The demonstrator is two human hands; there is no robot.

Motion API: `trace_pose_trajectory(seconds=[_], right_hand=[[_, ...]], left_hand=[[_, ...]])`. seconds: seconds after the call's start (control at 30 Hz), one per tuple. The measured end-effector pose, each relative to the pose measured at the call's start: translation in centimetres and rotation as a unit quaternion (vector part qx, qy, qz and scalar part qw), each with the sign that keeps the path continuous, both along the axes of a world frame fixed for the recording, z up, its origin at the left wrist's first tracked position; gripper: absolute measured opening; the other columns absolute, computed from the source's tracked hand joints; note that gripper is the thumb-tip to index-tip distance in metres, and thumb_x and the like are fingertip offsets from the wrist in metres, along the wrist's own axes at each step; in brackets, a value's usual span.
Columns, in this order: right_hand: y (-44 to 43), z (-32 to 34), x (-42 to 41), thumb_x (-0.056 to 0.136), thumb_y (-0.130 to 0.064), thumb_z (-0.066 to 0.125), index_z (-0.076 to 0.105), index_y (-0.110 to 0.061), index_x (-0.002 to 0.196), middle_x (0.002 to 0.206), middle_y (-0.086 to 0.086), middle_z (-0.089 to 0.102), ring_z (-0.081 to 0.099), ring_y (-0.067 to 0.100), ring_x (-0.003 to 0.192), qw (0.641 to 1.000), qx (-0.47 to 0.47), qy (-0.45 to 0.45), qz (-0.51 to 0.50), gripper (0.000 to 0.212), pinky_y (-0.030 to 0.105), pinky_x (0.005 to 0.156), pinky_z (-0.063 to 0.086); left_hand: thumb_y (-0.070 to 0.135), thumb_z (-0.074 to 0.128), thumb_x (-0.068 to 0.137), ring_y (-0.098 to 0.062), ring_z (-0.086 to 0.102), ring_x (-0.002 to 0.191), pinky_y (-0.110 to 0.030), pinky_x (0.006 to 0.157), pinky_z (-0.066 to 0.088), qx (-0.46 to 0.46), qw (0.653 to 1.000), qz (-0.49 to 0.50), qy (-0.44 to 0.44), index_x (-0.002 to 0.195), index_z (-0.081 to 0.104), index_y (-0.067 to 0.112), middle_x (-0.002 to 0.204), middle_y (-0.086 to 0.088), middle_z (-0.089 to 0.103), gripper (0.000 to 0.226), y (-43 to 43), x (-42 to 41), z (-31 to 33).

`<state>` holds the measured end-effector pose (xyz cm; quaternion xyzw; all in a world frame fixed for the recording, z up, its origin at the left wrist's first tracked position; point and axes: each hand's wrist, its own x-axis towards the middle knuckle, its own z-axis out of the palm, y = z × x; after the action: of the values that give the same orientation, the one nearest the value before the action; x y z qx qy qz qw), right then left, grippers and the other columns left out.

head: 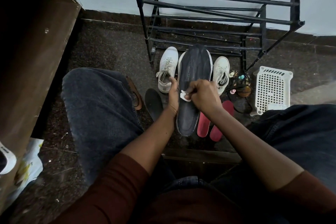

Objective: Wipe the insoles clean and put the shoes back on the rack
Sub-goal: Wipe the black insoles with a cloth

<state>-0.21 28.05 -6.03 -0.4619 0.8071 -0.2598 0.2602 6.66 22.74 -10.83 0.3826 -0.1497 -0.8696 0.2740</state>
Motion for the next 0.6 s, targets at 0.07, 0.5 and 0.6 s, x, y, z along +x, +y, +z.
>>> trace_pose_trajectory(seconds=[0.07, 0.5, 0.6], right_hand=[[0.9, 0.0, 0.3, 0.067, 0.0, 0.075, 0.074, -0.008, 0.074, 0.076, 0.007, 0.072, 0.06, 0.014, 0.071, 0.999, 0.025, -0.031, 0.001, 0.011, 0.021, 0.07, 0.046], [-1.4, 0.1, -1.4, 0.068, -0.003, 0.073, 0.071, -0.012, 0.07, 0.079, 0.01, 0.07, 0.062, 0.024, 0.079, 0.994, 0.03, -0.029, -0.105, 0.01, 0.031, 0.071, 0.051], [-0.6, 0.4, -0.5, 0.067, -0.003, 0.075, 0.071, -0.013, 0.069, 0.072, 0.003, 0.067, 0.057, 0.016, 0.071, 0.996, 0.036, -0.032, -0.074, 0.011, 0.026, 0.069, 0.046]], left_hand=[[0.045, 0.014, 0.102, -0.03, 0.049, 0.117, -0.043, 0.113, 0.03, -0.008, 1.0, -0.013, 0.004, 0.134, 0.041, -0.01, 0.123, -0.024, 0.052, 0.069, 0.0, -0.1, -0.2], [0.041, 0.022, 0.102, -0.022, 0.072, 0.08, -0.03, 0.072, 0.059, 0.068, 0.994, -0.049, 0.072, 0.083, 0.076, 0.0, 0.084, -0.015, 0.073, 0.07, 1.3, 0.1, 0.1], [0.036, 0.024, 0.103, -0.02, 0.071, 0.078, -0.03, 0.079, 0.056, 0.029, 0.999, -0.036, 0.015, 0.089, 0.072, 0.001, 0.082, -0.012, 0.072, 0.062, 0.8, 0.3, -0.1]])
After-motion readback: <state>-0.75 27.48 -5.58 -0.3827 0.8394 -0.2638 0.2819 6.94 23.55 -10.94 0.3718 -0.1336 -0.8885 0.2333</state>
